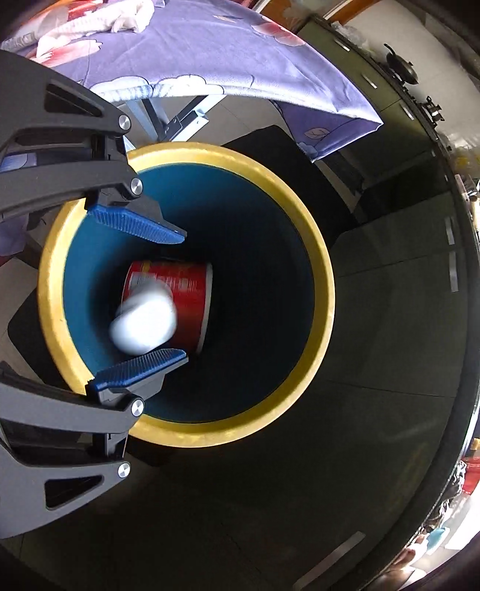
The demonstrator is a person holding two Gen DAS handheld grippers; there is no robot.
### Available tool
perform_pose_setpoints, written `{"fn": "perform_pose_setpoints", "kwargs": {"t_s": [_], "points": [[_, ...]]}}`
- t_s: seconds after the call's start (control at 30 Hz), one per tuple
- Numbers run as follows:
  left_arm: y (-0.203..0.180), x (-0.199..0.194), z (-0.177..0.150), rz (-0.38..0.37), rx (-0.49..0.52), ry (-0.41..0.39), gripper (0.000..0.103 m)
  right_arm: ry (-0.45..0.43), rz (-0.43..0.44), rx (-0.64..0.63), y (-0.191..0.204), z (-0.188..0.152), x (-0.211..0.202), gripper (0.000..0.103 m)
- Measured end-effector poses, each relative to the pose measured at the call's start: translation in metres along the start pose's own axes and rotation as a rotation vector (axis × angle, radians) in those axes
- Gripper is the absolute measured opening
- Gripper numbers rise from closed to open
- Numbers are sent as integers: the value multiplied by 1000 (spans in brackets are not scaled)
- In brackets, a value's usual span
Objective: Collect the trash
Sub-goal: 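Grasp the pink box with the left gripper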
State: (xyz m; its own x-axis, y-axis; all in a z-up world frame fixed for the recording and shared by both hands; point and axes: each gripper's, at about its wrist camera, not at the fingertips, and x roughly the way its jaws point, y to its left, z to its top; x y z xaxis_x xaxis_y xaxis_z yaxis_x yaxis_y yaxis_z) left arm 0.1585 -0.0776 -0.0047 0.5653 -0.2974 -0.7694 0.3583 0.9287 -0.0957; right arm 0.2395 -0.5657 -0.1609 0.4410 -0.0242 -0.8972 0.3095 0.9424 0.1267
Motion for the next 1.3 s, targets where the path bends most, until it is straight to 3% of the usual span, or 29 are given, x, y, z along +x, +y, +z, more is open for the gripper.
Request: {"fn": "perform_pose_setpoints", "kwargs": {"t_s": [0.23, 0.5, 0.83, 1.3], "points": [[3, 19, 2, 16, -42, 80, 89, -77, 19, -59, 10, -20, -40, 64], [24, 58, 9, 36, -201, 235, 89, -108, 101, -130, 41, -40, -67, 64], [31, 99, 7, 69, -309, 362, 89, -145, 161, -176, 59, -49, -87, 65], [20, 139, 0, 163, -307, 469, 89, -145, 197, -181, 54, -51, -80, 67]]}}
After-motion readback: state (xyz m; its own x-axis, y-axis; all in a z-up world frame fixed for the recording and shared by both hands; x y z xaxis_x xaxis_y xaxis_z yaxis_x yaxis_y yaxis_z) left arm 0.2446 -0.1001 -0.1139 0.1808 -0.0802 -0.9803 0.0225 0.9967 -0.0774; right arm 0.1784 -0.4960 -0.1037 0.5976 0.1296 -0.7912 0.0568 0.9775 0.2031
